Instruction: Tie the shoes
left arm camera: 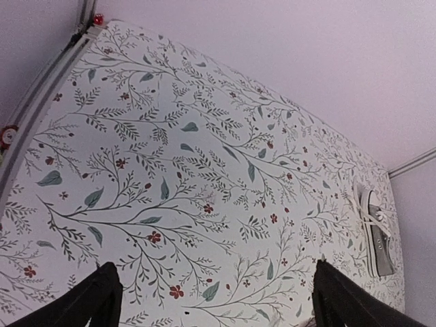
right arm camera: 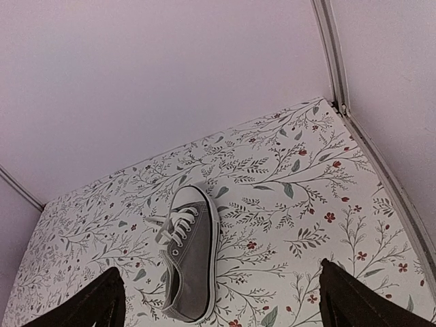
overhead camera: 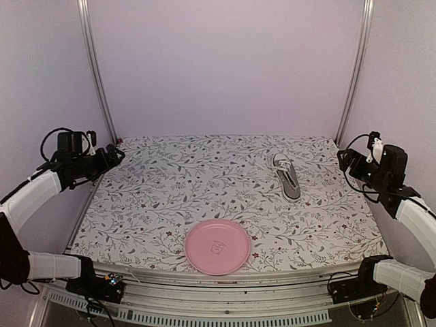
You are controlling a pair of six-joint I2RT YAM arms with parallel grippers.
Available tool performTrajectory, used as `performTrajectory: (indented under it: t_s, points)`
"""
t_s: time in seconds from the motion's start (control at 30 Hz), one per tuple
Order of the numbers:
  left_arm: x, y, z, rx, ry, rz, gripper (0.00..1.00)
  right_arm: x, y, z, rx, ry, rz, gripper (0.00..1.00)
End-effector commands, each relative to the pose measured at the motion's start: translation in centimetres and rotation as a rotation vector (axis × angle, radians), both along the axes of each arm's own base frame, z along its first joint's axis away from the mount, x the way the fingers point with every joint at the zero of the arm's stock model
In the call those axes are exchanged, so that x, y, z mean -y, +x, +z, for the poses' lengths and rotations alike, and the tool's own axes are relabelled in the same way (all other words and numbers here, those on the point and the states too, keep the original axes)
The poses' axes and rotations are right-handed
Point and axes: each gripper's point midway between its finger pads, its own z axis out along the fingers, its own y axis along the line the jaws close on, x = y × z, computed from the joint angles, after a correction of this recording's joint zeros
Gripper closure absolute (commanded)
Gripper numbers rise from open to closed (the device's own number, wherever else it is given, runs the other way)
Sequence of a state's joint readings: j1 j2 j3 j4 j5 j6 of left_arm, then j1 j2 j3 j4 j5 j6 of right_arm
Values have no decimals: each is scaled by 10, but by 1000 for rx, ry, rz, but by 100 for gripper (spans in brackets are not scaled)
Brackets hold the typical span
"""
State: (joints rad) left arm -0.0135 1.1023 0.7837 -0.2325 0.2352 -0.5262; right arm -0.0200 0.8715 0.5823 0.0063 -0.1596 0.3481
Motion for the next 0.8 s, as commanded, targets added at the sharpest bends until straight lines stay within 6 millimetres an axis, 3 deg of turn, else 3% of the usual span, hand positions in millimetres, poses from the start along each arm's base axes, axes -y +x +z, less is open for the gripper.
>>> performTrajectory:
  t_s: [0.0, 0.1, 0.2, 0.27, 0.47, 0.67, 0.77]
  points:
    - [-12, 10, 29, 19, 62, -53, 3, 19, -1, 17, 36, 12, -119, 1]
    - [-27, 26, 74, 117, 158, -12, 3, 9, 3, 26, 54, 32, -65, 1]
    - [-45, 39, 97, 157, 248, 58, 3, -7, 16, 19, -16, 36, 31, 1]
    - [-52, 46, 96, 148, 296, 75, 3, -19, 27, 2, -115, 38, 86, 1]
    - [-53, 48, 60, 89, 332, 48, 3, -64, 45, -74, -437, -137, 112, 1]
    - [-51, 47, 56, 68, 335, 24, 3, -110, 65, -128, -608, -258, 124, 0]
    - [-54, 46, 52, 53, 319, 39, 3, -123, 75, -151, -671, -337, 82, 1]
